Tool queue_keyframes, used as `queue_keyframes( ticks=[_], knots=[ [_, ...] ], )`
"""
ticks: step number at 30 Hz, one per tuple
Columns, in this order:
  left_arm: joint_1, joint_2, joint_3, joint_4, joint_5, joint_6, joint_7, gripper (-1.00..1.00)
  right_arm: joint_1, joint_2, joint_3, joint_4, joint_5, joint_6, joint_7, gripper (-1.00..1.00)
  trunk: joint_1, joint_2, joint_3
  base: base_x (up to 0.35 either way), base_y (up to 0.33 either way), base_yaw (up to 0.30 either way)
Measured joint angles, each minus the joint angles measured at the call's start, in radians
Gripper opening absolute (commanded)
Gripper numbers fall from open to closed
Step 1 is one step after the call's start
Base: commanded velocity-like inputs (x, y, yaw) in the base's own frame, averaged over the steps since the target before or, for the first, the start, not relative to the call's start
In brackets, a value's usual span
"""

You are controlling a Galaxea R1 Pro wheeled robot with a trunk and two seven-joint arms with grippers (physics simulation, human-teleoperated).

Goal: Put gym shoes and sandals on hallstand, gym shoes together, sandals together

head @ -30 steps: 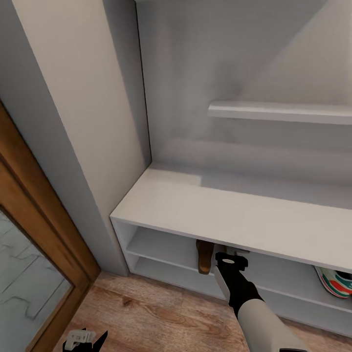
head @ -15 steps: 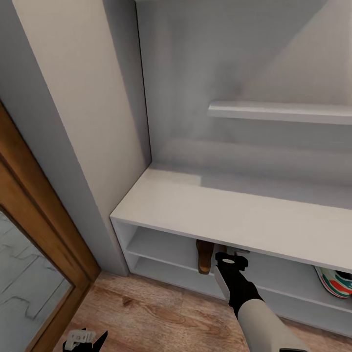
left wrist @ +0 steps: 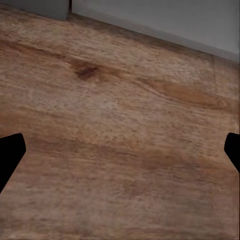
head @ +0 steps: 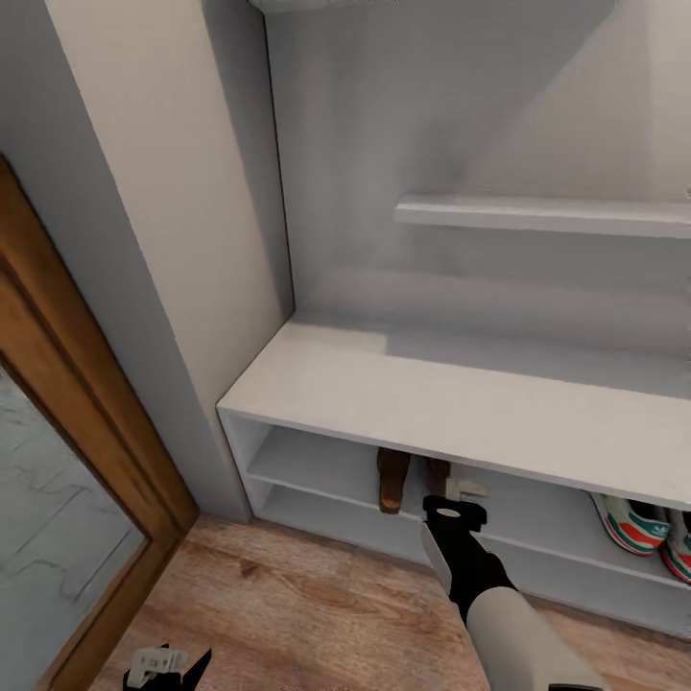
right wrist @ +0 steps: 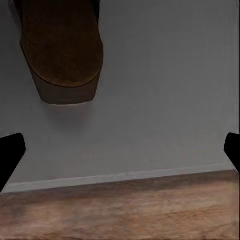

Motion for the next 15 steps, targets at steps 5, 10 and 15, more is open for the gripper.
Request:
queue_keyframes(
  ticks=[5, 10, 15],
  knots=[
    [0.000, 0.000, 0.000, 0.000, 0.000, 0.000, 0.000, 1.00, 0.000, 0.000, 0.000, 0.000, 0.000, 0.000, 0.000, 1.00, 0.000, 0.000, 0.000, -0.288, -0.109, 0.000],
    [0.000, 0.000, 0.000, 0.000, 0.000, 0.000, 0.000, 1.00, 0.000, 0.000, 0.000, 0.001, 0.000, 0.000, 0.000, 1.00, 0.000, 0.000, 0.000, -0.294, -0.112, 0.000],
    [0.000, 0.000, 0.000, 0.000, 0.000, 0.000, 0.000, 1.00, 0.000, 0.000, 0.000, 0.001, 0.000, 0.000, 0.000, 1.00, 0.000, 0.000, 0.000, -0.297, -0.113, 0.000]
  ],
)
